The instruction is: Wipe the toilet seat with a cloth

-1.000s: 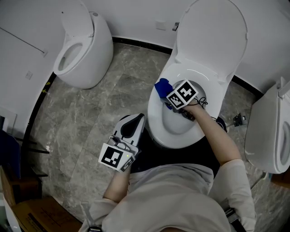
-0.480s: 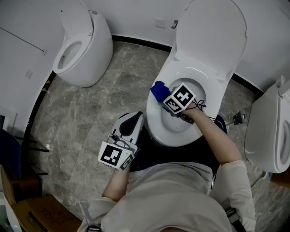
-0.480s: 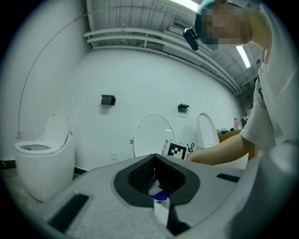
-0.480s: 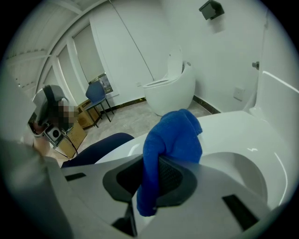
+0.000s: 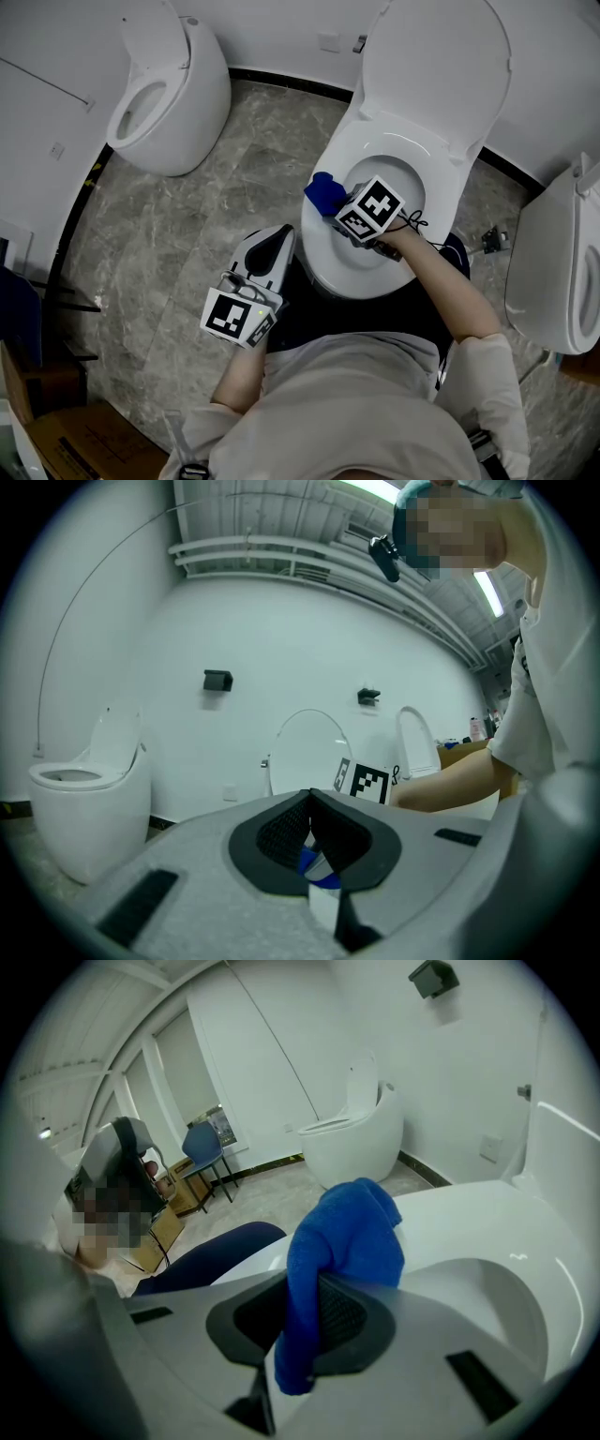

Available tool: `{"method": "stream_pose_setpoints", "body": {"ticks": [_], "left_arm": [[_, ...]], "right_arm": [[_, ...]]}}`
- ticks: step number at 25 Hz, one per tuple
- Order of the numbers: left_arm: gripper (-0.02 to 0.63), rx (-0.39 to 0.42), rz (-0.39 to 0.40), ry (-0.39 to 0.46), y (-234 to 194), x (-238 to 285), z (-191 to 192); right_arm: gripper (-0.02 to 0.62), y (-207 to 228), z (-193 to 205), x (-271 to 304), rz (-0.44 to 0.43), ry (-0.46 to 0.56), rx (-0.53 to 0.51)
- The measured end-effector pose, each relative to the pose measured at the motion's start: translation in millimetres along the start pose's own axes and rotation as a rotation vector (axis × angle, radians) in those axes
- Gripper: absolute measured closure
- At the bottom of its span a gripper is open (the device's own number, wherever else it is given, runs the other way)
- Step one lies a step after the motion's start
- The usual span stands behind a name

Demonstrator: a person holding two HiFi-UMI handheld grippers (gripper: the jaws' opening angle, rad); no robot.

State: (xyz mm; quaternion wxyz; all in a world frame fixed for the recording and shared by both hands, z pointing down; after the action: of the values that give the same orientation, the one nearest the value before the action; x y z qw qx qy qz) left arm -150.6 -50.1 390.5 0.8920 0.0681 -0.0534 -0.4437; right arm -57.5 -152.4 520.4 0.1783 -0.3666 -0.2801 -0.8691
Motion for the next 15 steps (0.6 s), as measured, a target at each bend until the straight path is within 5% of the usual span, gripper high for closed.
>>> {"method": "stream_pose_setpoints", "body": {"ticks": [15], "left_arm": [[0.598,-0.021,-0.004,-0.004,-4,3,5]], "right_arm": [[0.545,-23,8,0,-0.061,-0.026,-0.019]]}}
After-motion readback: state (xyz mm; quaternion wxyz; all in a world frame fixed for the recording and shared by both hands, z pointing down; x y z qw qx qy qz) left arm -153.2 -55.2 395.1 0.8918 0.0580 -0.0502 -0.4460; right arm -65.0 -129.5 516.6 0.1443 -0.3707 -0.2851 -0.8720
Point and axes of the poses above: the fingertips, and each gripper's own axes: x forward along the fingers, y to its right, z out of its underside, the point moved 4 cm from there along -x, backward along the fingers, and after that the axes turned 10 degrees about x, right-handed, at the moved point
